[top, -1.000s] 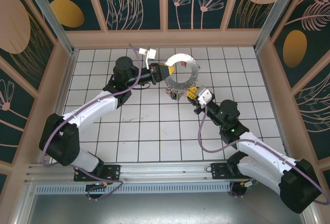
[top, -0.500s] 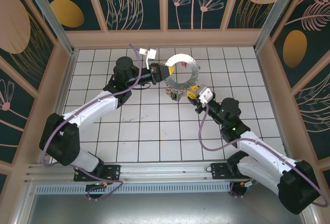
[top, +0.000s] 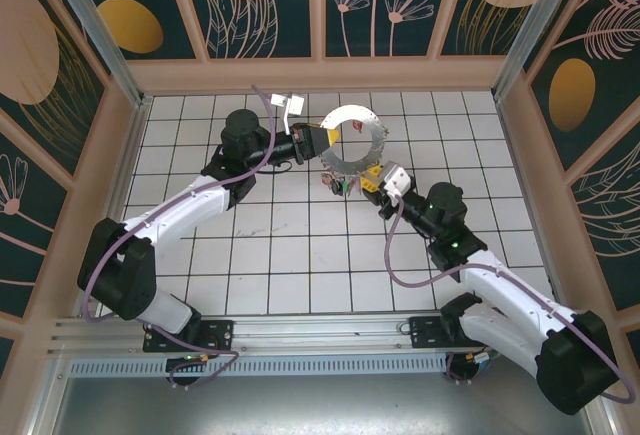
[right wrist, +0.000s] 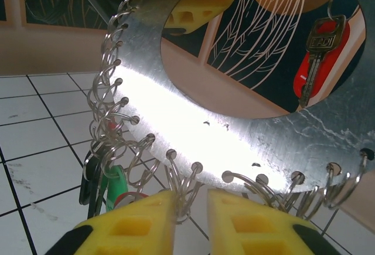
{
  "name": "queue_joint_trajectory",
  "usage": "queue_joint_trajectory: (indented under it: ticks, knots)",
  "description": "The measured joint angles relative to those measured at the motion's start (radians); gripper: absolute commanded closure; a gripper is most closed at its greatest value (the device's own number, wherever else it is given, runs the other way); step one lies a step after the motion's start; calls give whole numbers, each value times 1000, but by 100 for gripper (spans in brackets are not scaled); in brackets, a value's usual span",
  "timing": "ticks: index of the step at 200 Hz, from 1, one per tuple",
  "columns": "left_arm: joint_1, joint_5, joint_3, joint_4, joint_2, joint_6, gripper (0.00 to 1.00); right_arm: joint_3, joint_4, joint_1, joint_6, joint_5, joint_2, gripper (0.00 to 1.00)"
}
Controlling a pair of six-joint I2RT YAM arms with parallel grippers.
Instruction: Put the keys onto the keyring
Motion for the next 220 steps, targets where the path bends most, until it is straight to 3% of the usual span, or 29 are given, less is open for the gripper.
queue_joint_trajectory:
  ticks: [68,220]
  knots:
    - [0,4,0,0,0,0,99,1,-48,-8,-21,4,-16,78]
    - [0,5,10,1,13,-18,99,1,10,-18,37,-16,-11,87]
